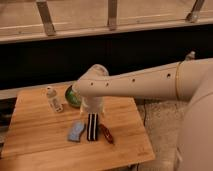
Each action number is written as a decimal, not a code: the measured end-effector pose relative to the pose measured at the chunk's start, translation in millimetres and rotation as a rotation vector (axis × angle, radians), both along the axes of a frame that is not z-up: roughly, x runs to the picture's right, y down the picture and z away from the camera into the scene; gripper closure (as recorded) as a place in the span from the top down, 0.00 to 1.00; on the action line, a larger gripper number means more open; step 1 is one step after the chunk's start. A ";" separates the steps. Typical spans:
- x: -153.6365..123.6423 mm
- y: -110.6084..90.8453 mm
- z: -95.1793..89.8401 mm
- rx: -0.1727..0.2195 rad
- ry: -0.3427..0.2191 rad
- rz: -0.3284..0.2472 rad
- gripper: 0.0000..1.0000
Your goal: Place the pepper in the ceramic cup
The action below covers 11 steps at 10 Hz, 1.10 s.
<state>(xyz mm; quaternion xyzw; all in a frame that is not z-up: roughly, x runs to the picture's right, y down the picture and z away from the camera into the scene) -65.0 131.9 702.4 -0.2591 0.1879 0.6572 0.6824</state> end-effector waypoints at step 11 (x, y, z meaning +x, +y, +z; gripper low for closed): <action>45.7 33.9 4.1 -0.010 0.008 0.002 0.65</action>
